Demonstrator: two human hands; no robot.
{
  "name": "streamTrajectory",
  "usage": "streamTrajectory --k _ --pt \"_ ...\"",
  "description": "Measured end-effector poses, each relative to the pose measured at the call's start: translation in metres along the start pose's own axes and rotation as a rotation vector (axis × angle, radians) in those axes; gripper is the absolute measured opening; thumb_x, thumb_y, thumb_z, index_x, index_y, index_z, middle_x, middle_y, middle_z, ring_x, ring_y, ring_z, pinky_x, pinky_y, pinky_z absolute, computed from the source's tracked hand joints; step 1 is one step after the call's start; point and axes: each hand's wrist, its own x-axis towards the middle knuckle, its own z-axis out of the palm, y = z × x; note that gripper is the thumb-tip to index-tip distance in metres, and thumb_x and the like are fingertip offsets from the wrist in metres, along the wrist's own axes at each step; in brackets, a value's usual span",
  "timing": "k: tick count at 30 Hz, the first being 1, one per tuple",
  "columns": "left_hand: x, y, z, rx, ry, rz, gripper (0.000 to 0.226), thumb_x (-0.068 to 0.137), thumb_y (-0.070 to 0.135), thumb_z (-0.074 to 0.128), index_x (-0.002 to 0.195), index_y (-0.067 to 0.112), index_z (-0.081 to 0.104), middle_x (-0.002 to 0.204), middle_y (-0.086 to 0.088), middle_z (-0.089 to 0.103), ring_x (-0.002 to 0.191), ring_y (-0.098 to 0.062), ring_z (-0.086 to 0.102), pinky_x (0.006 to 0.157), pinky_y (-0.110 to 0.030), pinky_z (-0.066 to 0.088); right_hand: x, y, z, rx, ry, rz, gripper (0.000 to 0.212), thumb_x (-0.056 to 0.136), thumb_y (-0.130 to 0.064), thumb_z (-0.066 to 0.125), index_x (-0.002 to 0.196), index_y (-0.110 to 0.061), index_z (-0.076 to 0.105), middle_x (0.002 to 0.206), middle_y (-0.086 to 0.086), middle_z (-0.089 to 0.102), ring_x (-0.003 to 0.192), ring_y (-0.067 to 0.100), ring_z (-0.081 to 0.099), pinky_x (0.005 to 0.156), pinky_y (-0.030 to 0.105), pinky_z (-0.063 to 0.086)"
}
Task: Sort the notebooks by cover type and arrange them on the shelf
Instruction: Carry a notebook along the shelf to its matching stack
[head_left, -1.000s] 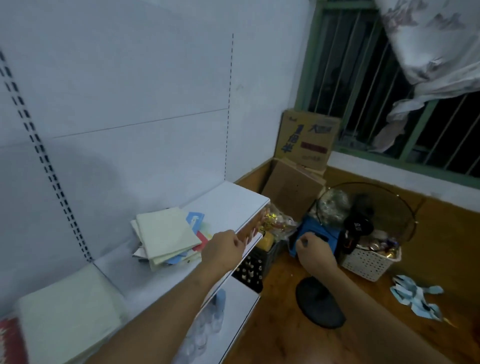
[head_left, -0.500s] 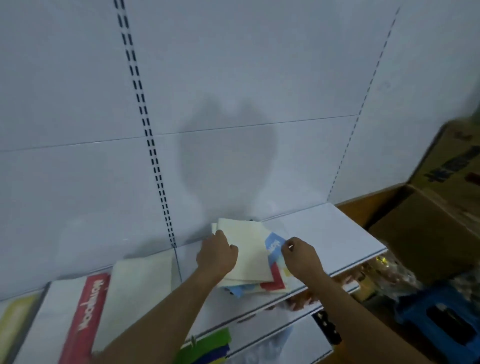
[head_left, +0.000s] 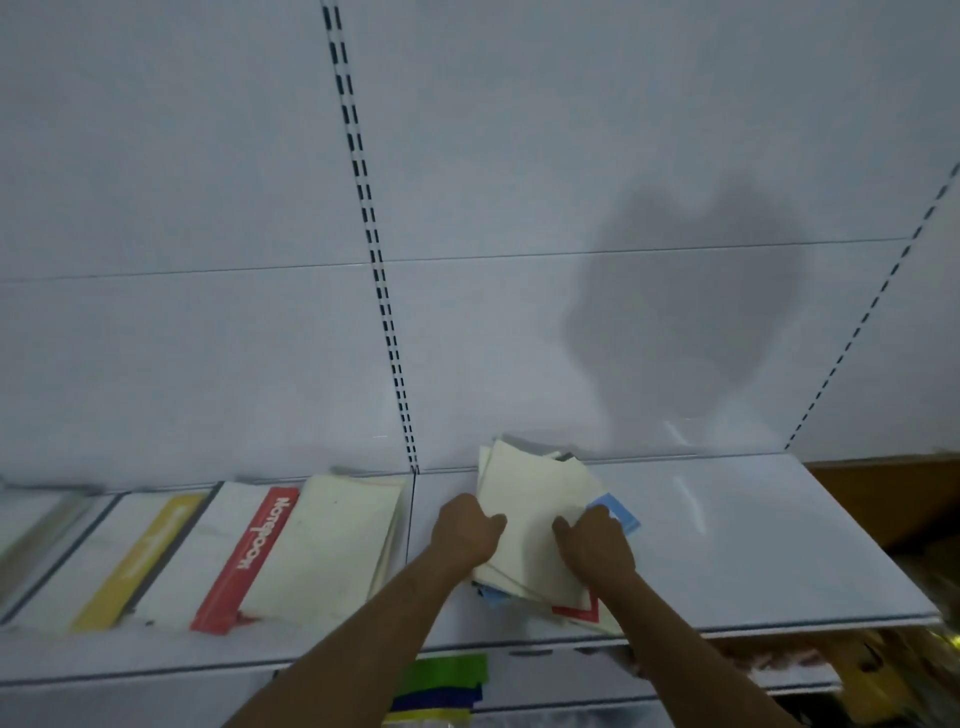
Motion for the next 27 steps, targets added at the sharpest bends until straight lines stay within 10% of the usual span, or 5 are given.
streamTrajectory --k 13,27 --pt "-0.056 -0.025 -0.046 -0.717 0.203 0.029 0.032 0.092 0.018 0.061 0.12 0.021 0.046 0.112 0.003 0.06 0.099 -0.011 0.059 0.078 -0.022 0.05 -0.014 -0.07 0.01 0.312 0.019 -0.218 0.049 0.098 -0.041 0.04 0.129 -0.003 0.041 0.128 0.023 0.05 0.112 0.038 0.052 0.09 0.038 0.041" --pt "-0.087 -0.172 -0.138 -0.455 0.274 -0.177 0.064 0.08 0.018 0.075 0.136 0.012 0.044 0.131 -0.006 0.056 0.118 -0.023 0.053 0.104 -0.039 0.043 -0.079 -0.166 0.13 0.326 -0.258 -0.347 0.043 0.091 -0.021 0.057 0.128 -0.002 0.044 0.121 0.017 0.057 0.107 0.03 0.055 0.08 0.029 0.04"
